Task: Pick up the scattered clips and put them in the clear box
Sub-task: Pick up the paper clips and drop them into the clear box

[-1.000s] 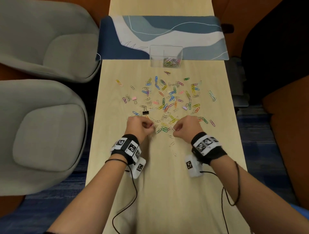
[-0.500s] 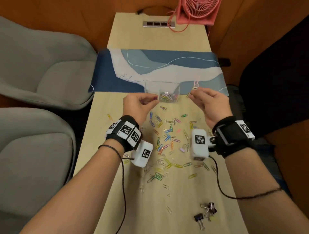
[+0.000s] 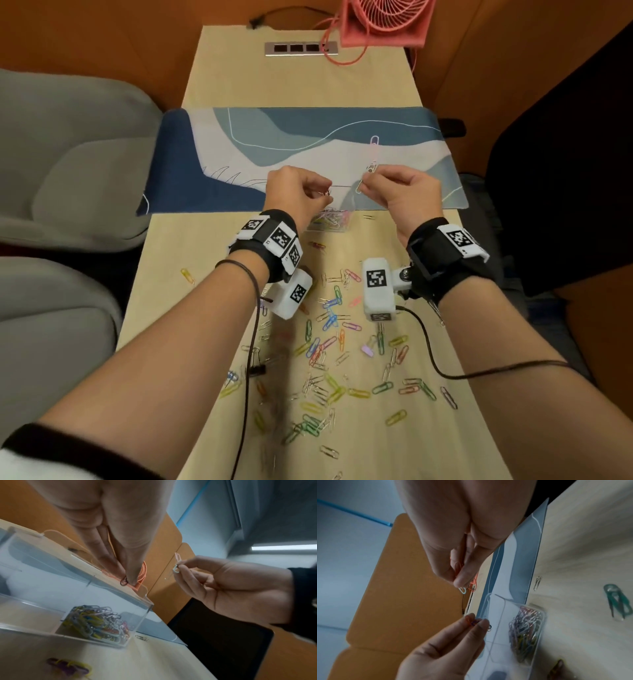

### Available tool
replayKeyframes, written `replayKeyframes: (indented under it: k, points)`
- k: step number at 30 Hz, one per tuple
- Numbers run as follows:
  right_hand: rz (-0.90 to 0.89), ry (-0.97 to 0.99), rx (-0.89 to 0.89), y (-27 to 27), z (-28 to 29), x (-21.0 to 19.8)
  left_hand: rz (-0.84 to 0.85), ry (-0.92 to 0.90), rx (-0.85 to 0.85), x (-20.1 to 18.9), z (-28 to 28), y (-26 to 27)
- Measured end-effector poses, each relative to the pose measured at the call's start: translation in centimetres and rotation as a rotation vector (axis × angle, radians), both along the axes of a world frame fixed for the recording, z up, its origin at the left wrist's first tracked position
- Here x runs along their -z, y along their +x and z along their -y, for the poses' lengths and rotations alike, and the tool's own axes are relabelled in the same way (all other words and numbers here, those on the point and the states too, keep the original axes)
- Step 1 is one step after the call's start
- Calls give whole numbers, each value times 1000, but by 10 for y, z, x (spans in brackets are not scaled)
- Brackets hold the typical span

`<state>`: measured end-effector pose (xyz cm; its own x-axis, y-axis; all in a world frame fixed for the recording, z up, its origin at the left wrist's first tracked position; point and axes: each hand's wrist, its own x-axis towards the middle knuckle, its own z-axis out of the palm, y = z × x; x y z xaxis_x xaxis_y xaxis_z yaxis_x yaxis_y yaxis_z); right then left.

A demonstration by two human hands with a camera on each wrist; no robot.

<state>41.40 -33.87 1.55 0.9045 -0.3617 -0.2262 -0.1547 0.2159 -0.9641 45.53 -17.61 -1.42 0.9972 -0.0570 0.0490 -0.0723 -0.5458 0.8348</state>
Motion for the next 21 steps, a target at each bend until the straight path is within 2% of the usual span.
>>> replayKeyframes:
  k: [5,8,11,16,19,21]
  points:
    - [14,-287,-83,11,-6,15,5,57,29,7,-5,2]
    - [47,-541,-146,17,-9,22,79,78,50,6,-10,1]
    - [74,-687,-198,21,-12,26,134,119,62,9,-18,0]
    - [77,-985,-266,25,-17,27,141,102,25,13,-33,-6]
    - [64,-1044,-302,25,-13,26,177,87,-19,16,-47,-16]
    - [84,-1022,-222,25,-3,24,212,85,-35,20,-60,-26]
